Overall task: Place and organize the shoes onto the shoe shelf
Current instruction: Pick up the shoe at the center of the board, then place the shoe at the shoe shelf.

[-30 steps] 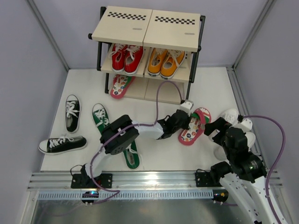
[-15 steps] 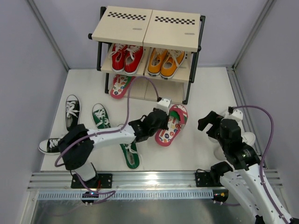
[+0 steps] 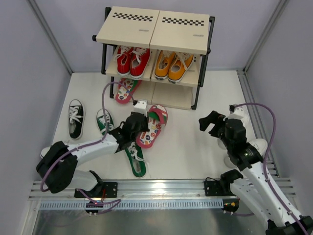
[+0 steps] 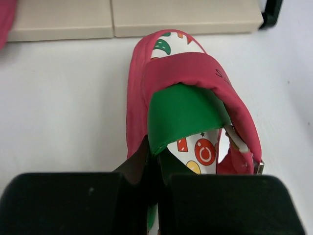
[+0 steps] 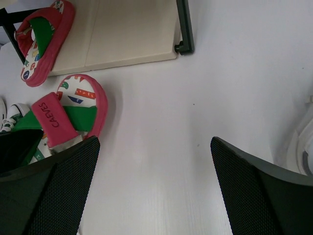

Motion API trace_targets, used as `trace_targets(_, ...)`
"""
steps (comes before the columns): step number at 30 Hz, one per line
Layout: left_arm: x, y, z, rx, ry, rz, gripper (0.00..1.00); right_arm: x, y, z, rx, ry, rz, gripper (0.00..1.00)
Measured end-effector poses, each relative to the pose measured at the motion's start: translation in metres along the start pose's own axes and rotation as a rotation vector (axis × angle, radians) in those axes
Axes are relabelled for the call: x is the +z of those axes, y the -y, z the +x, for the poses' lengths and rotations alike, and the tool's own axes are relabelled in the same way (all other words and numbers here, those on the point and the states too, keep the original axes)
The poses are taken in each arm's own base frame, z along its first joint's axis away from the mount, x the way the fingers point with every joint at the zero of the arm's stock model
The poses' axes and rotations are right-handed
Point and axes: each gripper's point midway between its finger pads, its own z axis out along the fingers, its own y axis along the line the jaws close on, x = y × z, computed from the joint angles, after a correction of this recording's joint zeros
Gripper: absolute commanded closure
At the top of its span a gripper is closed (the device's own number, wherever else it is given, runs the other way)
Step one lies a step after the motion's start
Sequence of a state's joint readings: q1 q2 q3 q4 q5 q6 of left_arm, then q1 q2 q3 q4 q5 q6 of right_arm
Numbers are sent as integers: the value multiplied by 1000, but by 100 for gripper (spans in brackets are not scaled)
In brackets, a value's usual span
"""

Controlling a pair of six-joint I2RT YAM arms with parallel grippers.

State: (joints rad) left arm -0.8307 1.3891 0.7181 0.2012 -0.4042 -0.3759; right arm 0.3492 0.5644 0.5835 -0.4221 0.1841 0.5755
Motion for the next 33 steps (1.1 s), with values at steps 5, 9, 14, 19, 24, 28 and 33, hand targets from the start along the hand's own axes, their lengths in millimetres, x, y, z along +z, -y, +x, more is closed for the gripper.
trace_targets(5,8,-50,-33,-132,89,-66,100,33,-5,8,-41,-54,14,1)
trace_targets(9,14,-71,-49,-173,140,-87,100,53,-17,7,-50,-75,-13,1)
trace_targets(14,28,-74,-56,-184,181,-66,100,60,-26,5,-44,-70,-52,1)
trace_targets(19,52,-80,-51,-176,174,-52,100,62,-31,-1,-39,-46,-68,1)
trace_targets(24,78,-96,-47,-188,164,-78,100,62,-30,-2,-38,-39,-65,1)
trace_targets(28,88,-103,-51,-201,204,-64,100,62,-31,-4,-36,-31,-68,1)
trace_targets(33,98,-101,-66,-209,272,-28,100,64,-32,-4,-25,-25,-73,1)
